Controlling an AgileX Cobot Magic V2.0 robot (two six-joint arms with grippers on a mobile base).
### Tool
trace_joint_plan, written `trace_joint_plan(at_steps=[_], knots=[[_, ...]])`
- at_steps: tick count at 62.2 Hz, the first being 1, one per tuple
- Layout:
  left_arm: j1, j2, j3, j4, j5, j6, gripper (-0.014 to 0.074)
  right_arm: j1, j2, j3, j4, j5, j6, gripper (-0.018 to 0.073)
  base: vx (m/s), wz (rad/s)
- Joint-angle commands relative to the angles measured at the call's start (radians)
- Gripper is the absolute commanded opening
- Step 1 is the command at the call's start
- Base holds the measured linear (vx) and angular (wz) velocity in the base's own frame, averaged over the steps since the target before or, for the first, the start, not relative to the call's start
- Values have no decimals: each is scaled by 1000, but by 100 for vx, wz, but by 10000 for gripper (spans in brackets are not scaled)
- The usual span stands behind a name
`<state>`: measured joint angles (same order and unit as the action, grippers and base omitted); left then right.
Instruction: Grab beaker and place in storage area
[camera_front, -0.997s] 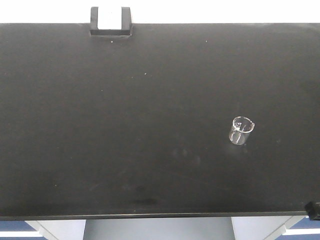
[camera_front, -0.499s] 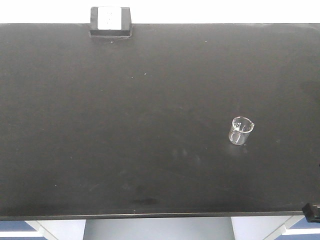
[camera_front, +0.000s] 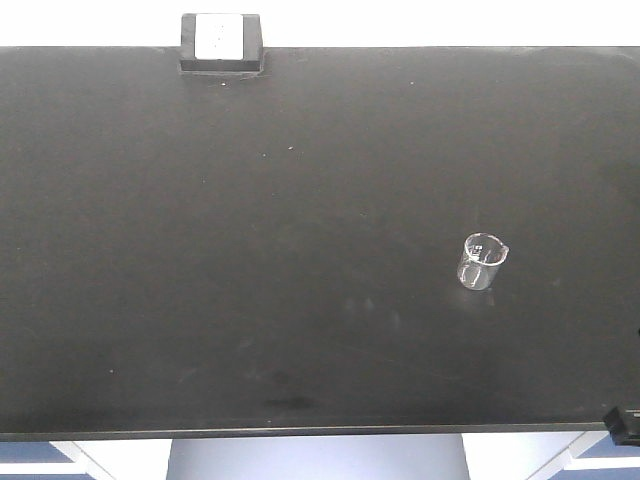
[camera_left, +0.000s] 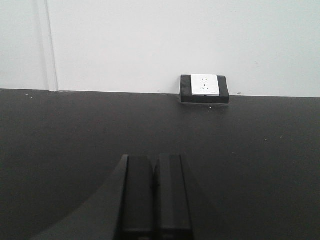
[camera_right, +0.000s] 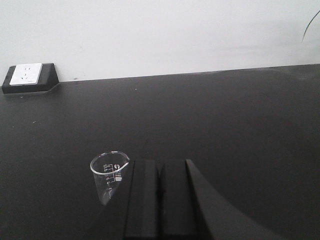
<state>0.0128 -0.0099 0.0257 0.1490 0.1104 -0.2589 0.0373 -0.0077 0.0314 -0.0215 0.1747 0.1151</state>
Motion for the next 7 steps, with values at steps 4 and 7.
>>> trace_joint_plan(at_steps=[4,7], knots=[[-6,-17,22,-6,-85,-6,-8,-3,-16,8,-1,-81,-10,0,0,0],[-6,-17,22,-6,-85,-6,-8,-3,-16,8,-1,-81,-10,0,0,0]])
